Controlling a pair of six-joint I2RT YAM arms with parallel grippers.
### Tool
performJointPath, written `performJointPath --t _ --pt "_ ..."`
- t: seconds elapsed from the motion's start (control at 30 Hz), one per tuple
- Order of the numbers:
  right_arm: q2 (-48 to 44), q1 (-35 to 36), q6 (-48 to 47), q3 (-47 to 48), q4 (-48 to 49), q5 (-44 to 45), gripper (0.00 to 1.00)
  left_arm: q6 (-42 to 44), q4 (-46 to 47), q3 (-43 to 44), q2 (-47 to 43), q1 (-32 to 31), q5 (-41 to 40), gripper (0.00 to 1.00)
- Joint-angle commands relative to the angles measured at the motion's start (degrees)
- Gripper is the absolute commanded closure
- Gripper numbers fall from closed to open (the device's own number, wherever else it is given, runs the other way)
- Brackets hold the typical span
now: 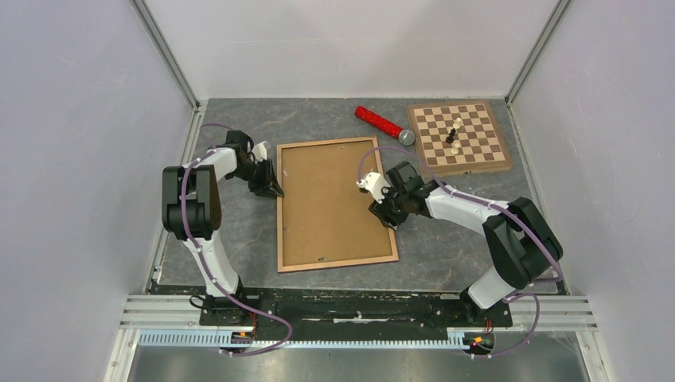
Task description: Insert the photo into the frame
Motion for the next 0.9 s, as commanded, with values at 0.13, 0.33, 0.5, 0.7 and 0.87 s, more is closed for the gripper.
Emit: performJointPath --t 0.13,0.33,0.5,0.7,0.87 --pt "1.5 0.6 -4.8 3.2 -1.6 -2.7 0.55 1.0 2.1 0.5 -0.1 -0.2 -2.0 0.98" --pt "2.3 1.5 -7.3 3.7 -2.1 -5.6 0.63 1.1 1.9 0.6 0.1 -0.2 -2.0 0.98" --pt "2.5 1.7 -9.5 3.3 -2.1 -6.8 0.68 1.2 1.8 0.6 0.1 -0.2 -2.1 0.98" --pt "2.3 1.6 -12.5 3.1 -1.8 -5.5 0.7 1.2 1.8 0.7 0.2 -0.2 -2.0 0.98" --pt "2.1 1.7 -15.6 3.4 -1.9 -4.0 0.7 1.3 1.7 0.6 0.0 -0.2 -2.3 0.98"
